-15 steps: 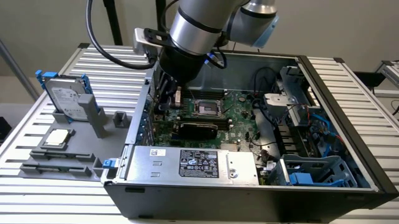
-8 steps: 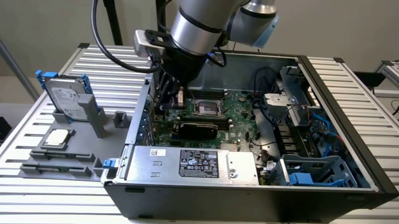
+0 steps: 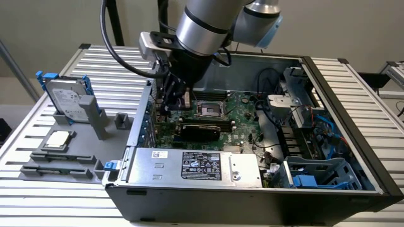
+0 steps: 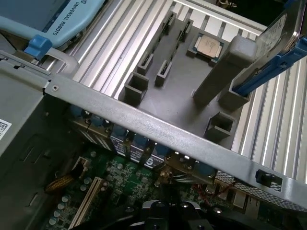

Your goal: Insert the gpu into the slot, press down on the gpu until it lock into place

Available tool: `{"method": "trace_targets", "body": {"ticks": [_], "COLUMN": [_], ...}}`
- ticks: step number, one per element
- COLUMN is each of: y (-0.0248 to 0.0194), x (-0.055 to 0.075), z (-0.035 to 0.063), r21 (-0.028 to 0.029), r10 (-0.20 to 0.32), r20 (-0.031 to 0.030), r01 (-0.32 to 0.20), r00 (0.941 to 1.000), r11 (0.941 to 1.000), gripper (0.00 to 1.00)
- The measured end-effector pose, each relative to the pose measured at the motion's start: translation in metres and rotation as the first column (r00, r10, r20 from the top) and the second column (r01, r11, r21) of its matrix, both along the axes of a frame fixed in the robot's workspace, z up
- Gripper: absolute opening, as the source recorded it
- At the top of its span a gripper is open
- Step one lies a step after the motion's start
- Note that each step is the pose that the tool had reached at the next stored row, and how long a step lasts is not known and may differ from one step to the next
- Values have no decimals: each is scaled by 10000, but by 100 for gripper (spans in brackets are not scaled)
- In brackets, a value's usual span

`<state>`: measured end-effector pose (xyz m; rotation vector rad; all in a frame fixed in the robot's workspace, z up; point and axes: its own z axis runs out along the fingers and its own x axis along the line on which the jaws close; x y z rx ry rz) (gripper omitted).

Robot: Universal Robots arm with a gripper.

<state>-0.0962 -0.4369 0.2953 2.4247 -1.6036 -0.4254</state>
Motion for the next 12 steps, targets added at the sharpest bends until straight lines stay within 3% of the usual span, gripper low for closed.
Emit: {"method": "trace_targets", "body": {"ticks": [4, 12], "y": [0, 0], "x": [28, 36], "z": [1, 2], "r21": [121, 135], "r10": [182, 299], "r20": [2, 1], "r01": [-182, -299], "r00": [9998, 9996], "r11": [9998, 9995], "gripper": [11, 11]}}
